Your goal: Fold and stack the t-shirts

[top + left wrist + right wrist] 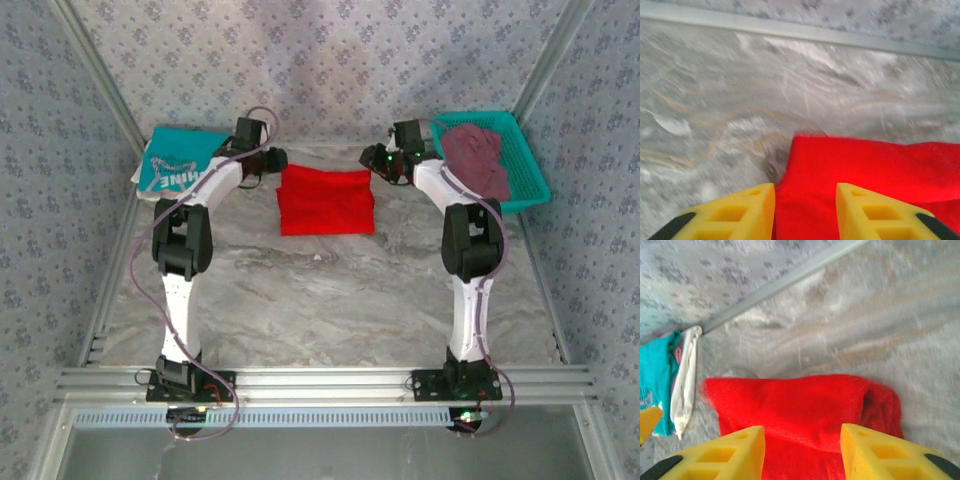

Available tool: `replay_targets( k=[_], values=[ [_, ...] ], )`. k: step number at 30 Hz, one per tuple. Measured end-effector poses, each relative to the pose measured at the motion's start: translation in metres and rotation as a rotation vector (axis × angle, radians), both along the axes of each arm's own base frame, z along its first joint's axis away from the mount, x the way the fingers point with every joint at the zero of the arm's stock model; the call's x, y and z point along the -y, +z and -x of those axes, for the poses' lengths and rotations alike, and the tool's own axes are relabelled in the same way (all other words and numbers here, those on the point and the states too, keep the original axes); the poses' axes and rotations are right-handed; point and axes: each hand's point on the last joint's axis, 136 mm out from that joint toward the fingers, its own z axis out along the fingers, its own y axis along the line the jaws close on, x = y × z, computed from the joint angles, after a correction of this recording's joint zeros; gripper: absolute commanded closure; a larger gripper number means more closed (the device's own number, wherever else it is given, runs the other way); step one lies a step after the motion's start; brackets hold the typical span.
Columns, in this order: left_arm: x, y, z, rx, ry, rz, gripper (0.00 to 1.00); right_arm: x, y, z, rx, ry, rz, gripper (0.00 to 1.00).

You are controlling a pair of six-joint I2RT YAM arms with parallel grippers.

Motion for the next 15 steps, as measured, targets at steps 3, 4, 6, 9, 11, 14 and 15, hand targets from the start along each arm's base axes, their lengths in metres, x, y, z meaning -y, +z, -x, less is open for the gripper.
replay_targets(
  k=[3, 4, 6, 9, 11, 14, 15],
  values=[
    [-0.017, 0.010, -0.011, 0.022, 0.052, -0.023, 0.58, 0.004, 0.010, -0.010, 0.024, 0.002, -0.003, 0.56],
    [-0.022, 0.012, -0.011, 0.027, 0.063, -0.025, 0.58, 0.005, 0.015, -0.008, 0.032, 0.006, 0.002, 0.58],
    [-0.029, 0.014, 0.003, 0.033, 0.077, -0.018, 0.55, 0.005, 0.019, 0.003, 0.041, 0.024, 0.017, 0.67],
    [-0.028, 0.007, 0.047, 0.010, 0.063, -0.007, 0.55, -0.004, 0.016, 0.041, 0.028, 0.068, 0.038, 0.87],
    [-0.013, 0.002, 0.074, -0.002, 0.018, 0.019, 0.55, -0.013, 0.012, 0.064, 0.015, 0.095, 0.042, 0.90],
    [0.016, -0.009, 0.092, -0.023, -0.051, 0.057, 0.57, -0.023, 0.000, 0.072, -0.004, 0.122, 0.050, 0.92],
    [0.024, -0.016, 0.095, -0.035, -0.069, 0.065, 0.57, -0.023, -0.008, 0.070, -0.015, 0.122, 0.052, 0.91]
  ],
)
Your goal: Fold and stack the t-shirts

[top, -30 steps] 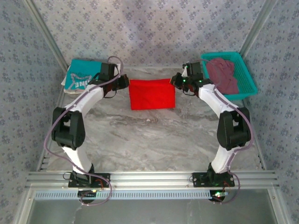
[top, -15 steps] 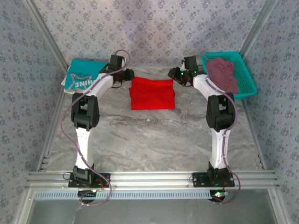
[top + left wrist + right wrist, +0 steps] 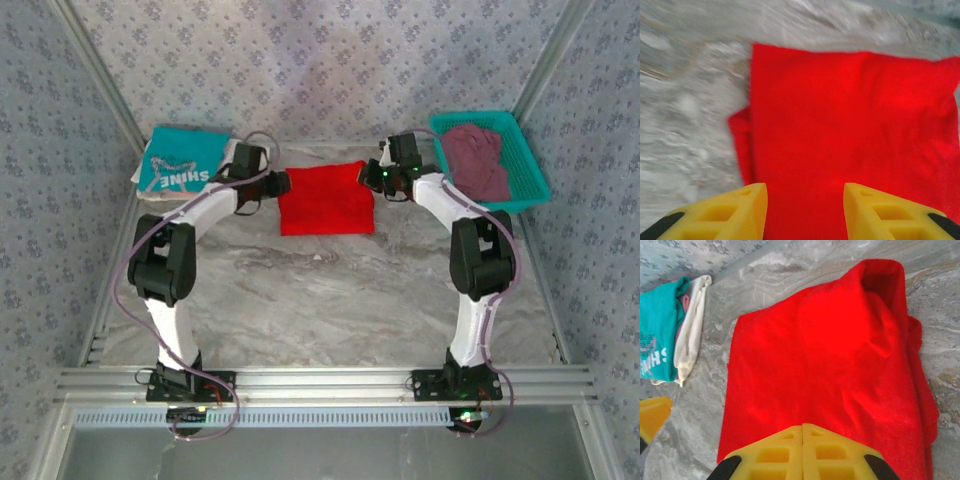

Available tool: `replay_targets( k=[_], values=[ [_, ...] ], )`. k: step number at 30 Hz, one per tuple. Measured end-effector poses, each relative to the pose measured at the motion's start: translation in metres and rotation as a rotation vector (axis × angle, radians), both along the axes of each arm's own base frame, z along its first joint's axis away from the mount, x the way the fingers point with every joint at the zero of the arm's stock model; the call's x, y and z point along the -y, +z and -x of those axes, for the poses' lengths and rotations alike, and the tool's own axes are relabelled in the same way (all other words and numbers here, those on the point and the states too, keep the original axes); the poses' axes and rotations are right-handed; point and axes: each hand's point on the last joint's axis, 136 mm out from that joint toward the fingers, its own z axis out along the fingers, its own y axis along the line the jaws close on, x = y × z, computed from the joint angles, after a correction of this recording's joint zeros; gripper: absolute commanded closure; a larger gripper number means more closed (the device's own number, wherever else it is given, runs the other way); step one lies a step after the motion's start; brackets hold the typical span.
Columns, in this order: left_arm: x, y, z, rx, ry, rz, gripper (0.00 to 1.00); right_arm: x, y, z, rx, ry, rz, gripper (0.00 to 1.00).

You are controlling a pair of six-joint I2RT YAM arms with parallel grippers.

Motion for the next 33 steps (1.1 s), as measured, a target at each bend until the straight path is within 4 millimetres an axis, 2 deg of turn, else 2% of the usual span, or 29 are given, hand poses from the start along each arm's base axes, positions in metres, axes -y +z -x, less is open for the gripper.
replay_targets(
  k=[3, 8, 15, 19, 23, 33],
  values=[
    [0.009, -0.021, 0.001, -0.034, -0.014, 0.006, 0.57, 0.007, -0.028, -0.017, -0.038, -0.018, 0.013, 0.91],
    [0.000, -0.055, -0.003, -0.091, 0.011, -0.006, 0.57, 0.018, -0.066, -0.055, -0.080, -0.057, 0.005, 0.91],
    [-0.015, -0.070, -0.007, -0.113, 0.077, 0.015, 0.53, 0.028, -0.088, -0.083, -0.123, -0.141, -0.065, 0.91],
    [-0.027, -0.082, -0.001, -0.147, 0.118, 0.033, 0.51, 0.027, -0.100, -0.086, -0.149, -0.154, -0.081, 0.91],
    [-0.030, -0.082, 0.000, -0.171, 0.130, 0.073, 0.48, 0.026, -0.103, -0.086, -0.158, -0.165, -0.090, 0.91],
    [-0.002, -0.077, 0.009, -0.199, 0.046, 0.143, 0.42, 0.024, -0.102, -0.086, -0.161, -0.161, -0.098, 0.91]
  ],
)
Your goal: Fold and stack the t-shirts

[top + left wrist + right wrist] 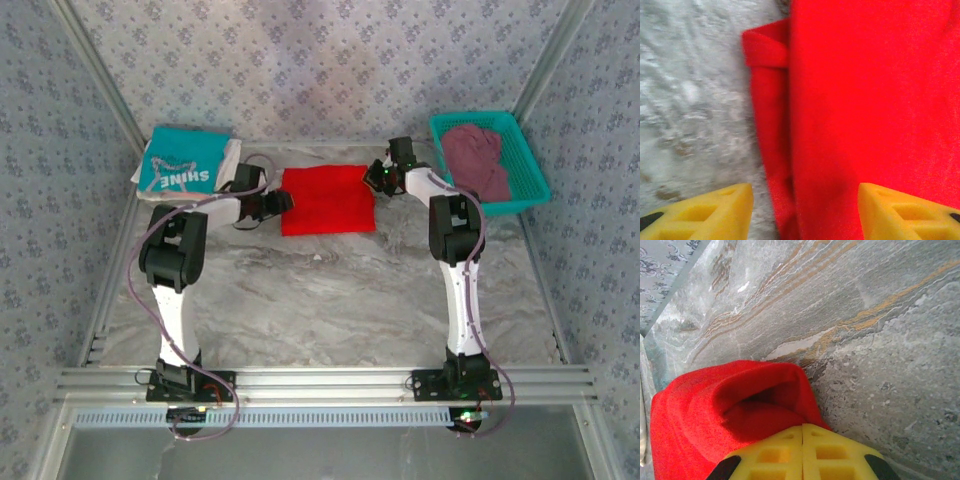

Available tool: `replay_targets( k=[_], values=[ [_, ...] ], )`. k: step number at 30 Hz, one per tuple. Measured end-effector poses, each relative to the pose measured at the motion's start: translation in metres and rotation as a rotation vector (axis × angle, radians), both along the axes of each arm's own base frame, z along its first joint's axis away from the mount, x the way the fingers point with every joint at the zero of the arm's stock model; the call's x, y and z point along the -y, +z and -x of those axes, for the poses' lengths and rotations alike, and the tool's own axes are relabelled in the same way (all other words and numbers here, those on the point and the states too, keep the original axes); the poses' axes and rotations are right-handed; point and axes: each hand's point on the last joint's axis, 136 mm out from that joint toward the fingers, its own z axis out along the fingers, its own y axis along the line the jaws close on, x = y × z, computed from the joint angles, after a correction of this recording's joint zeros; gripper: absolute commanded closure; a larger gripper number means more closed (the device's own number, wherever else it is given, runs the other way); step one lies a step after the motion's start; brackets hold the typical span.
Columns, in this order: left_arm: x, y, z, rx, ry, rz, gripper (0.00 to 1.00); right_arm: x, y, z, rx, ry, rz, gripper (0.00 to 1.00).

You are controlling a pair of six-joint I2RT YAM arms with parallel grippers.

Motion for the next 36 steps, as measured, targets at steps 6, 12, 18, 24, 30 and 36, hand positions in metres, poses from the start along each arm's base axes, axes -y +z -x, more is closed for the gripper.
replay_targets(
  k=[6, 12, 18, 24, 30, 36],
  values=[
    [0.025, -0.001, -0.009, 0.003, -0.049, 0.025, 0.43, -0.001, -0.001, 0.000, -0.001, -0.001, -0.008, 0.92],
    [0.031, -0.005, -0.015, 0.002, -0.054, 0.017, 0.43, -0.002, -0.002, 0.001, 0.013, -0.003, -0.032, 0.92],
    [0.011, -0.004, -0.006, -0.016, 0.002, -0.079, 0.44, -0.003, -0.002, 0.001, 0.019, 0.001, -0.042, 0.93],
    [-0.005, -0.003, -0.003, -0.034, 0.033, -0.174, 0.43, -0.003, -0.002, 0.001, 0.026, 0.005, -0.053, 0.94],
    [0.012, 0.009, -0.026, 0.008, 0.009, -0.190, 0.45, -0.002, -0.002, 0.003, 0.030, 0.000, -0.066, 0.94],
    [0.030, -0.006, -0.033, -0.002, -0.027, -0.172, 0.44, -0.002, -0.002, 0.005, 0.032, -0.002, -0.074, 0.95]
  ],
)
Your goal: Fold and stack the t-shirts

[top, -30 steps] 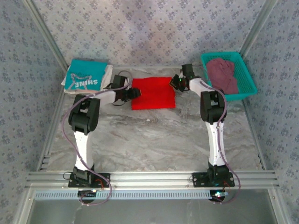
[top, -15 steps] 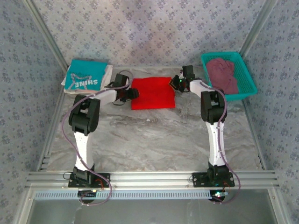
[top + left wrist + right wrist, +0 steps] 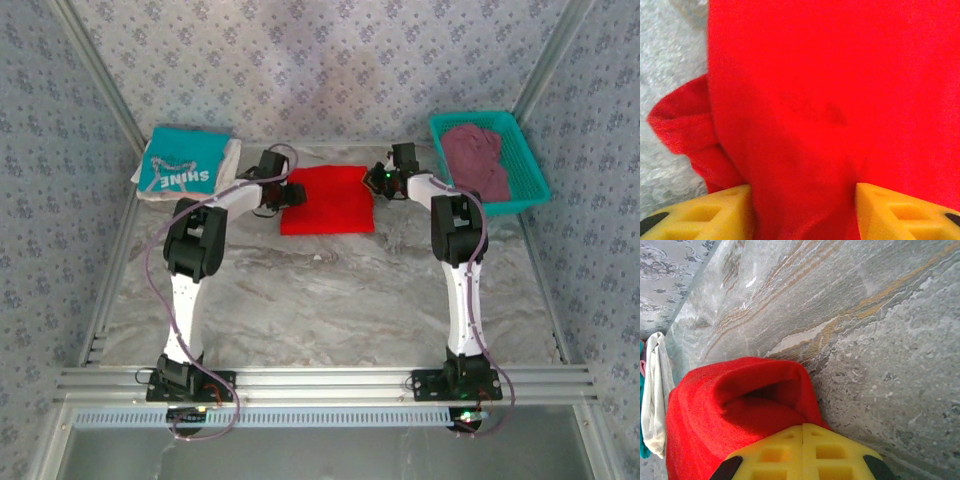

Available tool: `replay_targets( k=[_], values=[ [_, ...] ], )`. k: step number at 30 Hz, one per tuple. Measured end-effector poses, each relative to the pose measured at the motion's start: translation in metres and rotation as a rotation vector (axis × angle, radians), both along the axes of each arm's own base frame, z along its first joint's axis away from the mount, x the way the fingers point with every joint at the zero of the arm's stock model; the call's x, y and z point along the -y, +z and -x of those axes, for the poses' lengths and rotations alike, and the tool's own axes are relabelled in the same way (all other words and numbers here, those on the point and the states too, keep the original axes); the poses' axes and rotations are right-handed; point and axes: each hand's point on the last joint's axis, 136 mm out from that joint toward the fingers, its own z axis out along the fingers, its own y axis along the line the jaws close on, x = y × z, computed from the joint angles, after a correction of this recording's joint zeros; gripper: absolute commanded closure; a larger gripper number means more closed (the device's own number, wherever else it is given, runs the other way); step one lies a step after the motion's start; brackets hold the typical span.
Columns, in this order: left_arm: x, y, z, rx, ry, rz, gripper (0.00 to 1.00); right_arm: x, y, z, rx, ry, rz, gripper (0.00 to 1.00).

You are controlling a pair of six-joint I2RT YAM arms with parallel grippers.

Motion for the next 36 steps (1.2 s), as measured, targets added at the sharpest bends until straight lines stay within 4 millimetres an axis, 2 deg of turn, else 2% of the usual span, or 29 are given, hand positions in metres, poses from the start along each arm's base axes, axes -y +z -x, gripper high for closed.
replay_targets(
  k=[7, 11, 17, 22, 27, 30, 33, 36],
  values=[
    [-0.007, -0.003, 0.003, 0.010, 0.033, -0.077, 0.44, 0.002, 0.000, 0.004, -0.002, -0.001, -0.013, 0.95],
    [-0.021, -0.002, 0.014, -0.003, 0.059, -0.152, 0.41, 0.003, 0.000, 0.006, -0.004, -0.001, -0.020, 0.95],
    [-0.034, -0.002, 0.020, -0.031, 0.076, -0.226, 0.38, 0.003, 0.000, 0.007, -0.006, 0.000, -0.021, 0.95],
    [-0.027, 0.005, 0.005, -0.019, 0.069, -0.226, 0.37, 0.004, -0.001, 0.008, -0.004, 0.000, -0.025, 0.95],
    [-0.019, -0.010, 0.003, -0.036, 0.045, -0.227, 0.39, 0.004, -0.001, 0.009, -0.005, -0.002, -0.029, 0.96],
    [-0.013, -0.007, 0.000, -0.027, 0.039, -0.210, 0.39, 0.005, 0.000, 0.009, -0.008, -0.007, -0.033, 0.96],
    [-0.012, -0.009, 0.000, -0.026, 0.041, -0.211, 0.43, 0.005, -0.001, 0.010, -0.013, -0.012, -0.036, 0.96],
    [-0.011, -0.009, -0.001, -0.024, 0.041, -0.202, 0.51, 0.005, -0.001, 0.010, -0.012, -0.013, -0.037, 0.96]
  ],
)
